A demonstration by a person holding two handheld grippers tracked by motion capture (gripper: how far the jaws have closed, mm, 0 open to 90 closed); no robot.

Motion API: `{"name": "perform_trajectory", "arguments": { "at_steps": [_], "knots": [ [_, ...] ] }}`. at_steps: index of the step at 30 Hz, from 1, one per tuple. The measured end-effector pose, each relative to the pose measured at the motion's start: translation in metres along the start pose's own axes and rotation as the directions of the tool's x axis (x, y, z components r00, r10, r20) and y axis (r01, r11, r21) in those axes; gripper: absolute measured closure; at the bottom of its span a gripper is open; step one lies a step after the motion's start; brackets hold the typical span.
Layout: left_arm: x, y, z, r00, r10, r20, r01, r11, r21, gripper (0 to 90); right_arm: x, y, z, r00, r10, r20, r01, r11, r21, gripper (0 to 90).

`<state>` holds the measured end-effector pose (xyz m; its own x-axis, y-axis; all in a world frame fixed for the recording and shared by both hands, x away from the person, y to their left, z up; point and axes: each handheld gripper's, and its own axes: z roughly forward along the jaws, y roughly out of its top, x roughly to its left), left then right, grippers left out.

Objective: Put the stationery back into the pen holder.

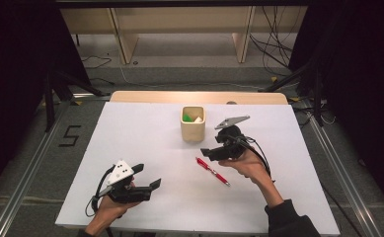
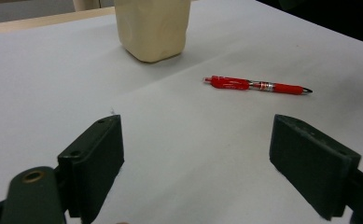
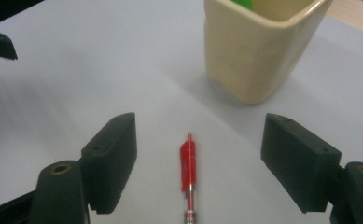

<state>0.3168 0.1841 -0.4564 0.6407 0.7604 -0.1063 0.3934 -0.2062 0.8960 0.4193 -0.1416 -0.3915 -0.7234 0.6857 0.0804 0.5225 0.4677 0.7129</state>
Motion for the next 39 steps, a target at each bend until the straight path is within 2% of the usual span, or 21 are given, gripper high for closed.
{"name": "perform_trajectory", "arguments": {
  "at_steps": [8, 21, 29, 39],
  "knots": [
    [0.0, 0.0, 0.0, 1.0, 0.0, -0.003, 0.0, 1.0, 0.003, 17.2, 0.005, -0.021, -0.001, 0.9995, 0.001, -0.032, 0.001, 0.999, 0.051, 29.3],
    [0.0, 0.0, 0.0, 1.0, 0.0, -0.001, 0.0, 1.0, 0.002, 17.1, 0.006, -0.038, 0.006, 0.9999, 0.006, -0.014, -0.004, 0.99, 0.14, 31.1],
    [0.0, 0.0, 0.0, 1.0, 0.001, -0.001, -0.001, 1.0, 0.002, 17.0, 0.006, -0.044, 0.01, 1.0, 0.001, 0.0, -0.001, 0.979, 0.204, 38.1],
    [0.0, 0.001, -0.001, 1.0, 0.003, 0.0, -0.003, 1.0, 0.002, 17.0, 0.005, -0.056, 0.019, 1.0, 0.001, 0.004, -0.002, 0.956, 0.293, 48.9]
  ]
}}
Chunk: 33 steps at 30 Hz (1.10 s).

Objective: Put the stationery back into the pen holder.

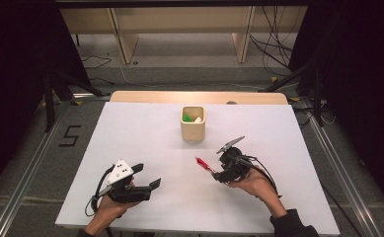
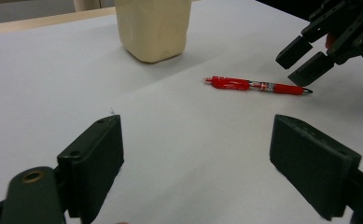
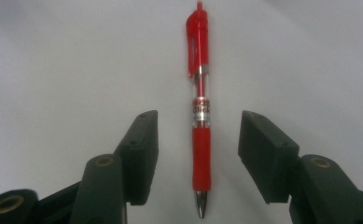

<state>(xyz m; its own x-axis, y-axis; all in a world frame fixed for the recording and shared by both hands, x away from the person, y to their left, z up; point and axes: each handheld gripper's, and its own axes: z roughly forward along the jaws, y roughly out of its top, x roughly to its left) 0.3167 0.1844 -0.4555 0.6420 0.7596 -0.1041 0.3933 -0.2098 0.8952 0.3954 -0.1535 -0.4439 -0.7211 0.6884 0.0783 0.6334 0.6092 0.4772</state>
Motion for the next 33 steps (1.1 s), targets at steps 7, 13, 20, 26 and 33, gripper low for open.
{"name": "perform_trajectory", "arguments": {
  "at_steps": [7, 13, 20, 26, 33],
  "knots": [
    [-0.001, 0.0, 0.0, 1.0, 0.001, 0.001, -0.001, 1.0, -0.001, 17.1, 0.002, -0.003, 0.008, 0.9998, -0.017, 0.01, 0.017, 0.999, 0.048, 56.2],
    [-0.001, 0.0, 0.0, 1.0, 0.002, 0.0, -0.002, 1.0, 0.001, 17.0, 0.0, -0.005, 0.009, 0.9997, -0.02, 0.016, 0.019, 0.997, 0.07, 63.3],
    [-0.001, 0.0, 0.0, 1.0, 0.002, 0.0, -0.002, 1.0, 0.0, 17.0, 0.001, -0.007, 0.013, 0.9994, -0.028, 0.021, 0.026, 0.995, 0.097, 68.7],
    [-0.001, 0.0, 0.0, 1.0, 0.002, 0.0, -0.002, 1.0, 0.001, 17.1, 0.002, -0.007, 0.016, 0.9988, -0.032, 0.037, 0.028, 0.993, 0.116, 73.1],
    [-0.001, 0.0, 0.0, 1.0, 0.003, 0.001, -0.003, 1.0, 0.0, 17.0, 0.004, -0.007, 0.017, 0.9969, -0.046, 0.064, 0.038, 0.992, 0.121, 77.3]
  ]
}}
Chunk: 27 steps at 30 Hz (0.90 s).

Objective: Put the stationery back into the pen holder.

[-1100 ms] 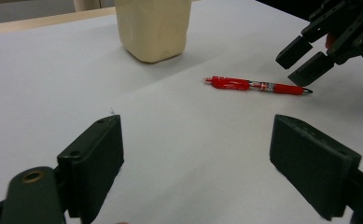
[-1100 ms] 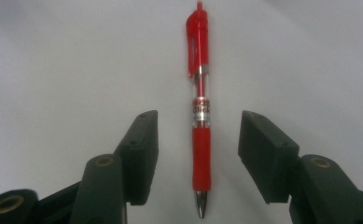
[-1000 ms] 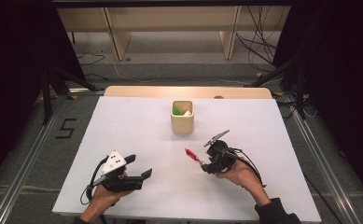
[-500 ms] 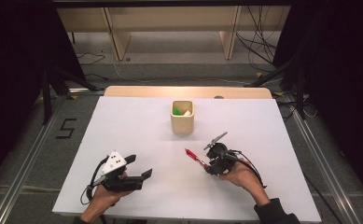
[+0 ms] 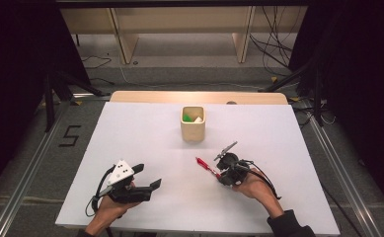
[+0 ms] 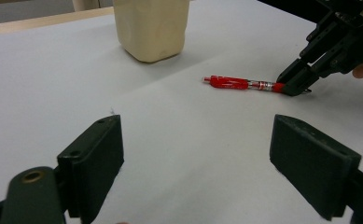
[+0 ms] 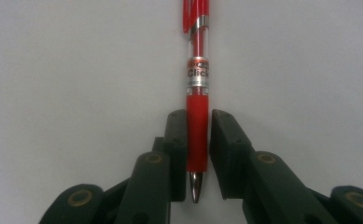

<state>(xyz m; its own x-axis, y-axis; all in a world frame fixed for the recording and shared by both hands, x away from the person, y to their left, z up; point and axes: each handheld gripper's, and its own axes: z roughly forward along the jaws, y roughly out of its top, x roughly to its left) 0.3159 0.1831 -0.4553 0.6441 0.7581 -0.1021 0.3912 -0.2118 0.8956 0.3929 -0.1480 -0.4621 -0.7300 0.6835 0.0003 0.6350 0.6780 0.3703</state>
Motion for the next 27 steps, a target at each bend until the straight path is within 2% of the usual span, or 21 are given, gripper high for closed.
{"name": "perform_trajectory", "arguments": {
  "at_steps": [12, 19, 24, 27],
  "knots": [
    [0.0, 0.0, 0.001, 1.0, 0.002, 0.003, -0.003, 1.0, 0.006, 17.0, 0.007, 0.002, 0.0, 0.9989, -0.022, 0.042, 0.021, 1.0, 0.017, 80.5],
    [0.001, -0.001, 0.001, 1.0, -0.001, -0.001, 0.001, 1.0, 0.004, 17.0, 0.005, 0.002, -0.001, 0.9991, -0.032, 0.028, 0.031, 0.999, 0.004, 80.8],
    [0.0, 0.0, 0.001, 1.0, 0.001, 0.0, -0.001, 1.0, 0.004, 17.1, 0.002, 0.0, -0.009, 0.9991, -0.041, 0.015, 0.041, 0.998, -0.042, 80.9],
    [0.001, -0.001, 0.001, 1.0, -0.001, -0.001, 0.001, 1.0, 0.007, 17.1, 0.004, -0.001, -0.016, 0.998, -0.063, 0.01, 0.063, 0.995, -0.073, 80.8]
  ]
}}
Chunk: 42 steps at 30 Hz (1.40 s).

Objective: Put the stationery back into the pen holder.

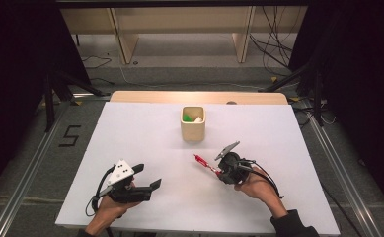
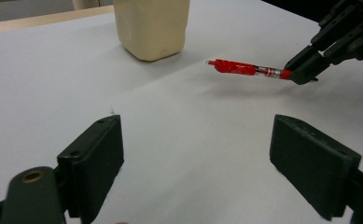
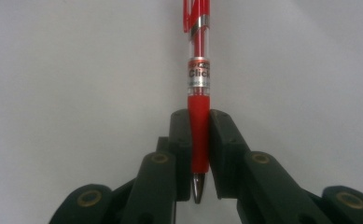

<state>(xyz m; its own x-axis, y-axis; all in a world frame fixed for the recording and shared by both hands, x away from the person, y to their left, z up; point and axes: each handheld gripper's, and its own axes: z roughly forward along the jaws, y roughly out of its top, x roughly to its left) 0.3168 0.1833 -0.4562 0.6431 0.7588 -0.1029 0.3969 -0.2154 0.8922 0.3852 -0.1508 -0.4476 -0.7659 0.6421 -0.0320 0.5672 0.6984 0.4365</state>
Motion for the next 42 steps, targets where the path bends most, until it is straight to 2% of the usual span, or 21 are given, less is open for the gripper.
{"name": "perform_trajectory", "arguments": {
  "at_steps": [2, 7, 11, 18, 22, 28, 31, 40, 42],
  "knots": [
    [0.0, 0.0, 0.0, 1.0, -0.003, 0.001, 0.003, 1.0, 0.002, 17.1, 0.004, 0.0, -0.005, 0.9998, -0.017, -0.012, 0.017, 1.0, -0.023, 80.8],
    [0.002, 0.0, 0.001, 1.0, -0.002, -0.004, 0.002, 1.0, 0.007, 17.0, 0.014, -0.001, -0.016, 0.9972, -0.075, 0.001, 0.075, 0.993, -0.09, 80.7],
    [0.002, 0.001, 0.001, 1.0, -0.007, -0.006, 0.007, 0.9999, 0.008, 17.1, 0.024, -0.002, -0.022, 0.9931, -0.115, 0.022, 0.117, 0.984, -0.133, 80.7],
    [0.003, 0.002, 0.001, 0.9999, -0.005, -0.009, 0.005, 0.9999, 0.012, 17.0, 0.039, -0.003, -0.027, 0.9782, -0.196, 0.069, 0.205, 0.962, -0.179, 80.7],
    [0.003, 0.003, 0.0, 0.9999, -0.004, -0.01, 0.004, 0.9998, 0.017, 17.0, 0.046, -0.006, -0.029, 0.9663, -0.237, 0.101, 0.253, 0.946, -0.204, 80.7],
    [-0.001, 0.012, -0.003, 0.9997, 0.021, -0.012, -0.021, 0.9997, 0.009, 17.0, 0.054, -0.014, -0.031, 0.9385, -0.297, 0.176, 0.332, 0.916, -0.224, 80.7],
    [-0.004, 0.02, -0.006, 0.9993, 0.036, -0.009, -0.036, 0.9994, -0.001, 17.0, 0.057, -0.017, -0.031, 0.9331, -0.306, 0.189, 0.344, 0.912, -0.222, 80.7],
    [-0.009, 0.037, -0.002, 0.9958, 0.087, 0.03, -0.088, 0.9941, 0.063, 16.9, 0.065, -0.027, -0.028, 0.8935, -0.365, 0.261, 0.422, 0.882, -0.21, 80.7],
    [-0.009, 0.04, 0.0, 0.9948, 0.096, 0.036, -0.098, 0.9919, 0.081, 16.9, 0.066, -0.028, -0.028, 0.8877, -0.368, 0.277, 0.43, 0.878, -0.212, 80.7]
  ]
}}
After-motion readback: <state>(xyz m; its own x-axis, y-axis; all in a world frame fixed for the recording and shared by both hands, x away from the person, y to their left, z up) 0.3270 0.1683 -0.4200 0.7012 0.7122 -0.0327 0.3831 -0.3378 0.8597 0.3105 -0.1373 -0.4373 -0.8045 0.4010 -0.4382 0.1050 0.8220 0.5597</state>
